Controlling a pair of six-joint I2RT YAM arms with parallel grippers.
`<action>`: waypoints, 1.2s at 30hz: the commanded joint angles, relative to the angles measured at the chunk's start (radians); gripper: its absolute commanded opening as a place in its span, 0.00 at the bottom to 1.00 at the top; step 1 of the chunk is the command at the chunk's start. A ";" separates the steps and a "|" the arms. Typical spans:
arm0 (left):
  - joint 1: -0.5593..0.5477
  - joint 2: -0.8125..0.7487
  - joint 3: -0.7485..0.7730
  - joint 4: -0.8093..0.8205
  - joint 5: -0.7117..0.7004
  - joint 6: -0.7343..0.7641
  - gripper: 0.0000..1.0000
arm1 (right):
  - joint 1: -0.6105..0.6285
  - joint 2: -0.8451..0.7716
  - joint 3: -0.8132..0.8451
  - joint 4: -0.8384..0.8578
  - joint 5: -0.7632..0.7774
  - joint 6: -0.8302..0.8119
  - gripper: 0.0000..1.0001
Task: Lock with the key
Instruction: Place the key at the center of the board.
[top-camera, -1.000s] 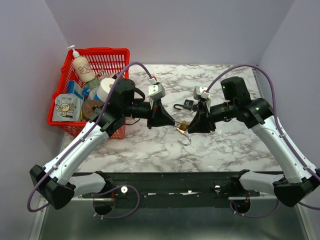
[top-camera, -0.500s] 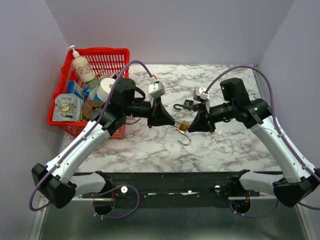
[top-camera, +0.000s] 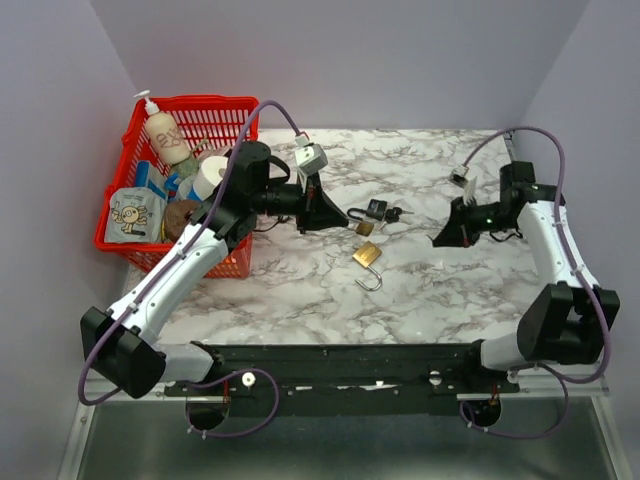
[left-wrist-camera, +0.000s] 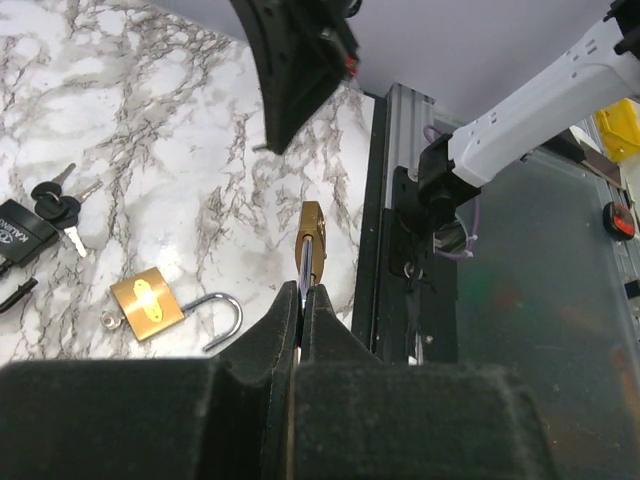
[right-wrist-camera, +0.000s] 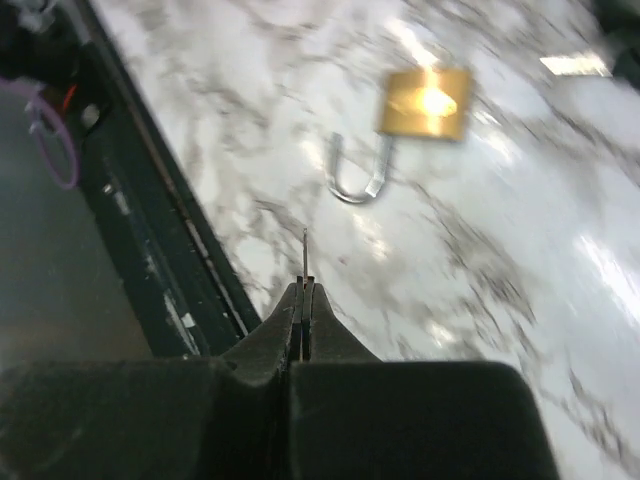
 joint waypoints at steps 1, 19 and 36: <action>0.001 0.014 0.012 0.110 -0.021 -0.043 0.00 | -0.269 0.121 -0.050 0.042 0.154 0.092 0.01; -0.001 0.018 -0.111 0.259 -0.070 -0.173 0.00 | -0.377 0.412 -0.122 0.395 0.516 0.389 0.01; -0.001 0.009 -0.116 0.251 -0.070 -0.179 0.00 | -0.383 0.414 -0.047 0.280 0.539 0.395 0.42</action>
